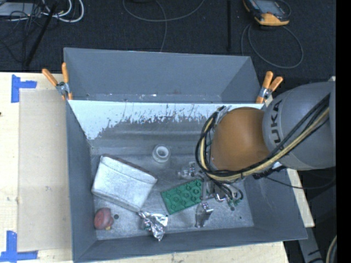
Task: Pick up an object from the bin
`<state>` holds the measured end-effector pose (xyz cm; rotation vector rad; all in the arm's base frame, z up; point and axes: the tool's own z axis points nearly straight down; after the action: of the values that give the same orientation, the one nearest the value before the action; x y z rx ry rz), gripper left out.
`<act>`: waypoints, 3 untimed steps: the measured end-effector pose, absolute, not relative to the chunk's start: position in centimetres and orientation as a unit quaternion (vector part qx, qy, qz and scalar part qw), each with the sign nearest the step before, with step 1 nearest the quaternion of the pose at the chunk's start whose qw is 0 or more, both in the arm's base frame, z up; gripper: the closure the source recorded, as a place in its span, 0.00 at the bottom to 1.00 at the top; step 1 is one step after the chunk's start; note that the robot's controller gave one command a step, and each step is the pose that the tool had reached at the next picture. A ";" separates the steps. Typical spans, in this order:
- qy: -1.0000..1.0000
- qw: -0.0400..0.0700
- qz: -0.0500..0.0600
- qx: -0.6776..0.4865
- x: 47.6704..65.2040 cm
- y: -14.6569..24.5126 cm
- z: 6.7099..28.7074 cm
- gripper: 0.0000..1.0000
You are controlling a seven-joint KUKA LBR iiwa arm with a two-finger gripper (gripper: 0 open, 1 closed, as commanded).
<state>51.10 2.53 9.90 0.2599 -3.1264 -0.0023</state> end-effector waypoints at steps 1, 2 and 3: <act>-0.994 -0.002 0.000 0.107 52.9 4.5 7.1 0.00; -0.995 -0.001 0.000 0.104 53.0 4.4 7.2 0.00; -0.995 -0.003 0.000 0.103 53.2 4.5 7.5 1.00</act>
Offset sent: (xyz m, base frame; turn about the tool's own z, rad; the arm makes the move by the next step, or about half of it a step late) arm 0.0163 0.0193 -0.0290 -0.0514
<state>53.23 4.47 7.49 0.3248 -3.1305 -0.0011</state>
